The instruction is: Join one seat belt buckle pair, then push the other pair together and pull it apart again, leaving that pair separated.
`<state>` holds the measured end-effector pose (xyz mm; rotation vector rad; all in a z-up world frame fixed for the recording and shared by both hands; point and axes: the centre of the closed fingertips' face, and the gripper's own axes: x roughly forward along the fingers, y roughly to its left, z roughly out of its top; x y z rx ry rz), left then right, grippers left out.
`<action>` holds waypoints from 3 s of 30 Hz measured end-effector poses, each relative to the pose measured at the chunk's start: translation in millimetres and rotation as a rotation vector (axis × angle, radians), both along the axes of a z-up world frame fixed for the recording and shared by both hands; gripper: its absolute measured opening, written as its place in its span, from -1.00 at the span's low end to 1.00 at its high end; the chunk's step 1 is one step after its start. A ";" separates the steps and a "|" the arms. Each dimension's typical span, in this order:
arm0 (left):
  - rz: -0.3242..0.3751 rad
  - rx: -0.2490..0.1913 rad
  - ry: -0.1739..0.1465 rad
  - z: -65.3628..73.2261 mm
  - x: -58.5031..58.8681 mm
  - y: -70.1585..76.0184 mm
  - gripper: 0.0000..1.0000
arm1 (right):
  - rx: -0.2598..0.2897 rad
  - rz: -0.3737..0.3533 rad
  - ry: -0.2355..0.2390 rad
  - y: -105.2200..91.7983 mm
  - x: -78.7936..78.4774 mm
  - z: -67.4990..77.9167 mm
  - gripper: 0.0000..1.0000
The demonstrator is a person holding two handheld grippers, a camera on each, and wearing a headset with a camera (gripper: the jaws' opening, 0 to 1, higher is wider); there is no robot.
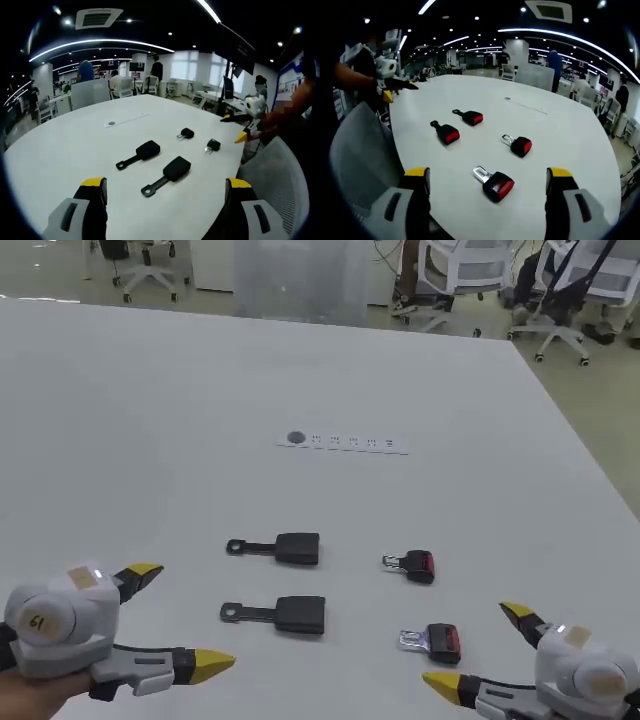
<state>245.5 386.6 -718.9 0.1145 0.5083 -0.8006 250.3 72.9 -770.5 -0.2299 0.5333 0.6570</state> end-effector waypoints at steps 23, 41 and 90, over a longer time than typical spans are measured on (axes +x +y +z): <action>-0.028 0.033 -0.008 1.1 3.3 -6.2 0.99 | -0.011 0.020 0.012 -5.8 0.0 -1.1 0.94; -0.118 0.092 -0.024 -3.4 19.6 -24.3 0.98 | -0.030 0.073 0.059 -5.4 -8.8 -10.5 0.91; -0.386 0.216 0.078 -79.2 57.6 -95.8 0.62 | -0.140 0.418 0.235 -8.4 19.5 -68.8 0.61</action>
